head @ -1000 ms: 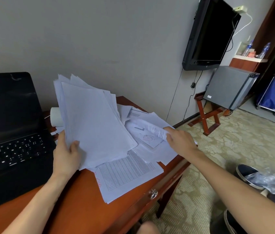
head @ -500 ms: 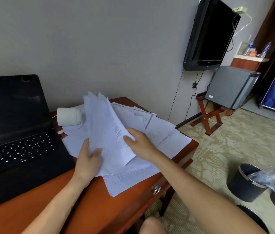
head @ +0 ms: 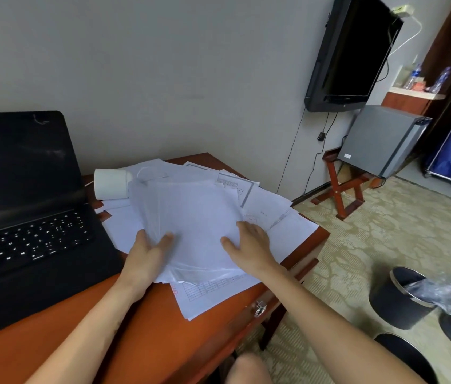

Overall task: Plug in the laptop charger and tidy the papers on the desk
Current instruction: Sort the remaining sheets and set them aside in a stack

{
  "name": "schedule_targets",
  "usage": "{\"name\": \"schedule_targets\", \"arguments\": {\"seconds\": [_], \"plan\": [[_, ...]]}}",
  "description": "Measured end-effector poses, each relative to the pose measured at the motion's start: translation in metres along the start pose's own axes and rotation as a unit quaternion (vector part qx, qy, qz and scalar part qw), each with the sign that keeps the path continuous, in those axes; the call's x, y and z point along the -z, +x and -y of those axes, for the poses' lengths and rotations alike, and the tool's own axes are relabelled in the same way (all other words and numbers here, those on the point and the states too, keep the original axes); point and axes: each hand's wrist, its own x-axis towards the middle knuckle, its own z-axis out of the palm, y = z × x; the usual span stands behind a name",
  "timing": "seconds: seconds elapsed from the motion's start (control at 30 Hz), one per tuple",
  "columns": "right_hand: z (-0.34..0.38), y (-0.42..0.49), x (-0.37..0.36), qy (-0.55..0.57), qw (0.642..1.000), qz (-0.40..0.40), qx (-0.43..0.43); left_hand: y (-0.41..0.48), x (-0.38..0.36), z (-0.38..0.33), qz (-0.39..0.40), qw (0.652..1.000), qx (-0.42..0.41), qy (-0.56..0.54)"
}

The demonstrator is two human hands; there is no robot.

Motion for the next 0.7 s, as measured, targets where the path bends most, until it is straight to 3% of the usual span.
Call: {"name": "schedule_targets", "arguments": {"seconds": [0.1, 0.23, 0.33, 0.43, 0.57, 0.7], "plan": [[0.005, -0.006, 0.001, 0.065, 0.997, 0.033, 0.029, 0.0, 0.004, -0.001, 0.031, 0.999, 0.015, -0.002], [0.008, -0.005, 0.016, 0.053, 0.996, 0.064, 0.034, 0.005, 0.014, -0.001, 0.092, 0.991, 0.073, -0.061], [-0.003, 0.01, 0.027, 0.071, 0.997, 0.023, 0.025, 0.008, 0.014, 0.0, 0.093, 0.991, 0.084, -0.053], [-0.028, 0.039, 0.032, 0.004, 0.996, -0.059, -0.064, 0.008, 0.011, 0.003, 0.067, 0.994, 0.069, -0.044], [-0.056, 0.056, 0.043, -0.04, 0.967, -0.063, -0.243, 0.011, 0.011, 0.004, 0.03, 0.996, 0.048, -0.062], [-0.06, 0.056, 0.04, -0.105, 0.971, -0.072, -0.2, 0.01, 0.008, 0.006, 0.009, 0.999, 0.013, -0.042]]}}
